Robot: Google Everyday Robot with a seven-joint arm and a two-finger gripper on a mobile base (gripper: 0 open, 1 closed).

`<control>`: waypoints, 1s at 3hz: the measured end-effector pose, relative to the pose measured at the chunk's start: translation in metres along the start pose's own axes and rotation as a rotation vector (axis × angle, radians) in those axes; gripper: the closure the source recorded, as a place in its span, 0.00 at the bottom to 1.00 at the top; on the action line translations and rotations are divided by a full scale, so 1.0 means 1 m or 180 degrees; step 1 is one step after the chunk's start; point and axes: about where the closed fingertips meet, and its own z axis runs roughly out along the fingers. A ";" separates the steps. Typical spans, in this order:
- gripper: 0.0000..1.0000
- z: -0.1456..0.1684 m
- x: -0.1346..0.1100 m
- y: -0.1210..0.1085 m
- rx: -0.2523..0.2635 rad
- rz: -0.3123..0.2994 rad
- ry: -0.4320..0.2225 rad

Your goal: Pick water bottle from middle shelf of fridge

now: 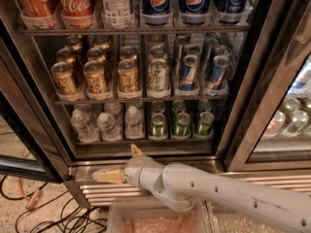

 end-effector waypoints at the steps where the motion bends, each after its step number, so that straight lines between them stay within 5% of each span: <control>1: 0.00 0.008 0.003 0.001 -0.0016 0.0066 -0.0092; 2: 0.00 0.020 0.015 -0.006 -0.0006 0.0161 -0.0123; 3: 0.00 0.026 0.017 -0.014 0.0182 0.0155 -0.0260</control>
Offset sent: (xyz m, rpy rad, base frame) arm 0.0209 0.0119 -0.0437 0.0838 0.0364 -0.0432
